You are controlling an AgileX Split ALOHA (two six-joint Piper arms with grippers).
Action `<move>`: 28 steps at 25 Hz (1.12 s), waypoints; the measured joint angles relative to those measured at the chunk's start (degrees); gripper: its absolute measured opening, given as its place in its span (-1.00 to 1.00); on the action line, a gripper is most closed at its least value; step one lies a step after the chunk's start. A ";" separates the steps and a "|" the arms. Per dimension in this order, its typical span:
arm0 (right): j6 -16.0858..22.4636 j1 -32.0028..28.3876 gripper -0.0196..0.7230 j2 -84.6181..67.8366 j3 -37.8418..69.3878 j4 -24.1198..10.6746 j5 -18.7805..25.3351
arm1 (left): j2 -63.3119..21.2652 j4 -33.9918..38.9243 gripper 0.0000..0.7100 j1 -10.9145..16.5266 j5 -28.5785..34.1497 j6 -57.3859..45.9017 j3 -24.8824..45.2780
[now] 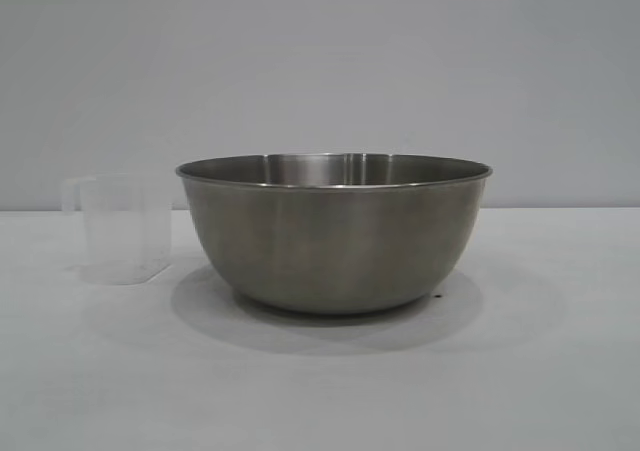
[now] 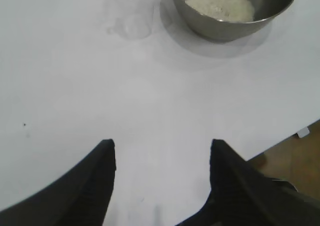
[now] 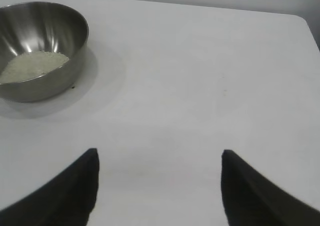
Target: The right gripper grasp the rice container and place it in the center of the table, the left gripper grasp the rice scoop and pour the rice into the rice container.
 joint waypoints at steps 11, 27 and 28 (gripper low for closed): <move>0.00 0.00 0.24 0.00 0.00 0.00 0.00 | -1.74 0.32 -0.01 0.00 -0.59 0.09 1.75; 0.00 0.00 0.24 0.00 0.00 0.00 0.00 | -2.24 0.42 -0.01 0.28 -0.59 0.09 1.75; 0.00 0.00 0.24 0.00 0.00 0.00 0.00 | -2.48 0.50 -0.01 1.33 -0.59 0.09 1.75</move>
